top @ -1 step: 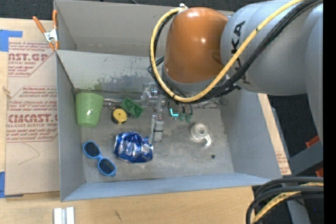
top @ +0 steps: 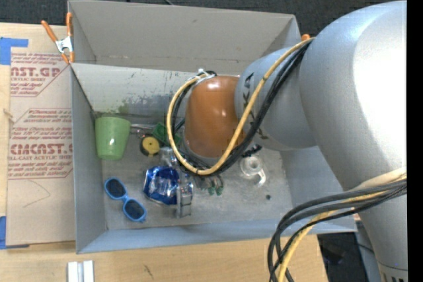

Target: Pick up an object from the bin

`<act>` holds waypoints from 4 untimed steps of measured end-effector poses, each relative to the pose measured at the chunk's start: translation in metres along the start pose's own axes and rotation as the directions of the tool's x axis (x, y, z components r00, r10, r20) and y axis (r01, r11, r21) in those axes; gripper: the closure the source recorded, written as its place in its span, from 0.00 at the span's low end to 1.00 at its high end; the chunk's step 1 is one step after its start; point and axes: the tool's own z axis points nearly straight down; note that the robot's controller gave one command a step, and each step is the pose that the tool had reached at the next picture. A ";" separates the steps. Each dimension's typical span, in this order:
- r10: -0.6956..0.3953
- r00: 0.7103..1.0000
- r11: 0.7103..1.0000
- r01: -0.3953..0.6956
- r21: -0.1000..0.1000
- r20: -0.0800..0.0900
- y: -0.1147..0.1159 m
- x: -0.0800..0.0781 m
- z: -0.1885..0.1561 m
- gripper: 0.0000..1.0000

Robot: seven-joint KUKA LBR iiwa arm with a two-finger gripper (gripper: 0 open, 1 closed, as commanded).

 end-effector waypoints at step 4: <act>0.060 0.998 0.998 -0.060 -0.003 0.004 0.007 0.006 -0.002 0.00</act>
Offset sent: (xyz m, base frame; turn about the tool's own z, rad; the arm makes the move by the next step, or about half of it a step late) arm -0.0168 0.0096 0.0349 0.0810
